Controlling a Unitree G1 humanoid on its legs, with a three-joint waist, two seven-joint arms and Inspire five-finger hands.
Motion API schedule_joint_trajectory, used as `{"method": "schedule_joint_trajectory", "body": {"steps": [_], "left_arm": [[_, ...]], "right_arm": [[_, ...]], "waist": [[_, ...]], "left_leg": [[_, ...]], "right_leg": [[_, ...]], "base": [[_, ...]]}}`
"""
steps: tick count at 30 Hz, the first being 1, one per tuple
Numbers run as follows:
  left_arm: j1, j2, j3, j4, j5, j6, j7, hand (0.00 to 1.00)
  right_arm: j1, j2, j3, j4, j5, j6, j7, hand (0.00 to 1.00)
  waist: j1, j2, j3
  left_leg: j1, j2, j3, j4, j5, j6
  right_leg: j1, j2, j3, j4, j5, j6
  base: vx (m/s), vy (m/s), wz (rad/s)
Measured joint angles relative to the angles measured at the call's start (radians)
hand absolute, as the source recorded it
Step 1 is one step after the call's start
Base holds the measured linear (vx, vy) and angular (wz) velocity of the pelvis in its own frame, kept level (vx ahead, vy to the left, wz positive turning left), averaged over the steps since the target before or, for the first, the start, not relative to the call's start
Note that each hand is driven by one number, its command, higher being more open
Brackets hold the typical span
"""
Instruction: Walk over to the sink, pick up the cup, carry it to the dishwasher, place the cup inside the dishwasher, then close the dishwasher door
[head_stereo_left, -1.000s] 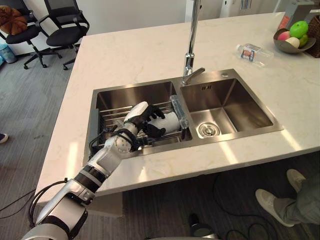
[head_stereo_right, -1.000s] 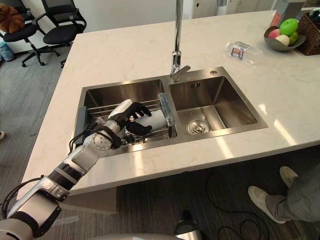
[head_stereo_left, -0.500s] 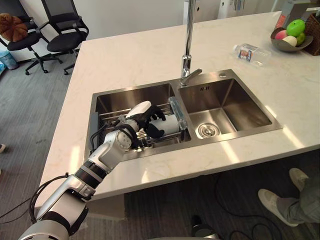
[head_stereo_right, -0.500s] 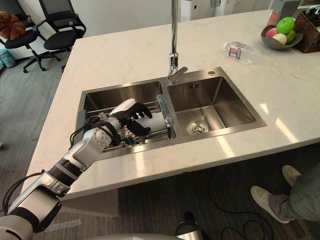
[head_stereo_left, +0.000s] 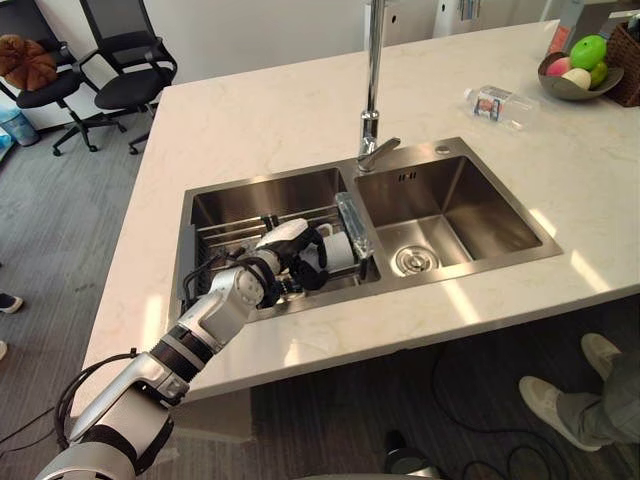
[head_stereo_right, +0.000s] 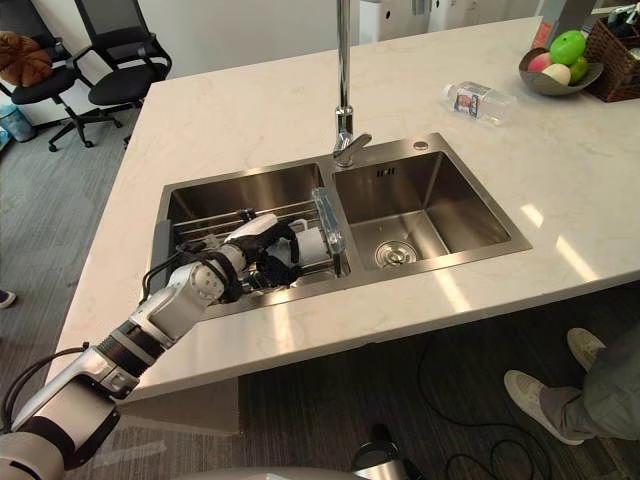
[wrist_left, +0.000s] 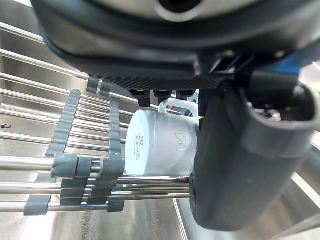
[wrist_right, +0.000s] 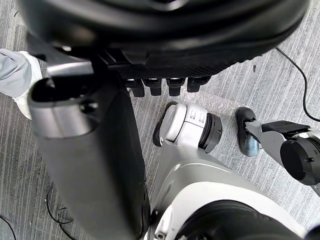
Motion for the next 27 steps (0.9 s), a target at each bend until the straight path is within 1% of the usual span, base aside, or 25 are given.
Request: {"method": "schedule_joint_trajectory", "body": {"steps": [11,18,19,23,27], "left_arm": [[0.002,-0.011,-0.001,0.006,-0.001,0.004,0.017,1.0],[-0.006,-0.033,0.006,0.038,-0.009,0.014,0.001,1.0],[-0.01,-0.033,0.006,0.039,-0.009,0.015,-0.008,0.0],[-0.029,-0.04,0.01,0.062,0.026,0.023,-0.013,0.0],[-0.044,-0.029,0.013,0.08,0.075,0.023,-0.064,0.0]], "right_arm": [[0.0,0.0,0.002,0.0,0.0,-0.001,0.0,1.0],[-0.001,0.001,0.003,0.0,0.0,-0.001,0.001,1.0],[-0.001,0.0,0.006,-0.001,0.0,-0.001,0.0,1.0],[-0.001,0.0,0.008,-0.001,0.0,-0.003,0.0,1.0],[-0.001,0.0,0.009,-0.005,0.0,-0.004,-0.005,1.0]], "waist": [[0.0,-0.006,0.004],[-0.004,-0.008,0.006],[-0.004,-0.009,0.006],[-0.005,-0.01,0.007],[-0.007,-0.01,0.008]], "left_leg": [[0.0,-0.001,0.0,-0.002,0.0,-0.001],[0.0,0.0,0.001,-0.002,0.001,-0.001],[0.0,0.0,0.001,-0.003,0.001,-0.001],[0.0,0.0,0.001,-0.003,0.001,-0.001],[0.0,0.0,0.001,-0.003,0.0,-0.001]], "right_leg": [[0.0,0.001,0.0,-0.001,0.0,0.0],[0.0,0.002,0.0,-0.003,0.0,0.0],[0.0,0.002,0.0,-0.002,0.0,0.0],[0.001,0.002,0.0,-0.001,0.0,0.0],[0.001,0.003,0.0,-0.001,0.0,0.0]], "base": [[0.0,0.0,0.0],[0.0,0.0,0.0],[0.0,0.0,0.0],[0.0,0.0,0.0],[0.0,0.0,0.0]]}}
